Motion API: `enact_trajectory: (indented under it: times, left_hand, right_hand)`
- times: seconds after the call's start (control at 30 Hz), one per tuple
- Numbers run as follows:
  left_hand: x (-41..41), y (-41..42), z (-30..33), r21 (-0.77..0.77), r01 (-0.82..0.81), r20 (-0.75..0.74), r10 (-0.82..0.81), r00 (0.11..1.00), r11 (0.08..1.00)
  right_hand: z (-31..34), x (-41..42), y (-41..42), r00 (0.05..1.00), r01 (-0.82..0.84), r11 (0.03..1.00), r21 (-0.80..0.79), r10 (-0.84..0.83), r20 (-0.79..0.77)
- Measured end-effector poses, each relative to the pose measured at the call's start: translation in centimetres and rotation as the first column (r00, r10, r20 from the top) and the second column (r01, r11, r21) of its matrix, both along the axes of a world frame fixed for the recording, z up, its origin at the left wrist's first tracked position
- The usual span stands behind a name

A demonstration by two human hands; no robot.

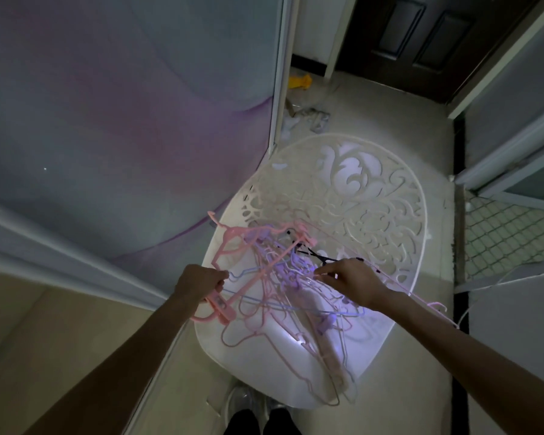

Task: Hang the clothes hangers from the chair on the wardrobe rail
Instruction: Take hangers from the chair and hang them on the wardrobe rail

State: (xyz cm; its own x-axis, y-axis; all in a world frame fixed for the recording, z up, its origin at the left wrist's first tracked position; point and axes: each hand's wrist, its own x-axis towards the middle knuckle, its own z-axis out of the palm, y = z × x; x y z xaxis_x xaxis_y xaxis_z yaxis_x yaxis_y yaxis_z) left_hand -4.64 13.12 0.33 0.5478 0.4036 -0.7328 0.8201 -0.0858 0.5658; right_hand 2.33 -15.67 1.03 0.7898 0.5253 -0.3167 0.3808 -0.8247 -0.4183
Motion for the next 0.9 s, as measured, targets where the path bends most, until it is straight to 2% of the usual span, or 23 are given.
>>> enact_trajectory:
  times: [0.17,0.3,0.47,0.57,0.67,0.9]
  left_hand:
    - [-0.1,-0.5,3.3,-0.035,0.123,0.109,-0.119,0.987,0.992]
    - [-1.0,-0.2,7.1,0.045,0.217,0.156,-0.222,0.963,0.975]
    - [-2.2,1.1,10.2,0.056,0.224,0.179,-0.231,0.956,0.973]
    - [-4.6,1.2,12.8,-0.061,0.194,0.206,-0.178,0.962,0.979]
    - [-7.6,1.4,15.1,-0.100,0.207,0.242,-0.178,0.954,0.973]
    - [-17.4,1.0,21.6,0.006,0.201,0.270,-0.195,0.943,0.980]
  right_hand:
    - [3.5,1.4,0.8,0.996,0.094,0.991,0.095,-0.094,-0.001]
    - [7.6,1.2,0.9,0.975,0.222,0.957,0.184,-0.221,-0.030]
    - [11.6,0.4,0.0,0.896,0.443,0.804,0.396,-0.418,-0.152]
    - [14.4,-1.1,-0.5,0.838,0.545,0.713,0.442,-0.441,-0.322]
    - [17.1,-3.0,-1.1,0.830,0.531,0.743,0.408,-0.360,-0.426]
    - [22.3,-8.2,-0.2,0.928,0.306,0.870,0.387,-0.181,-0.326]
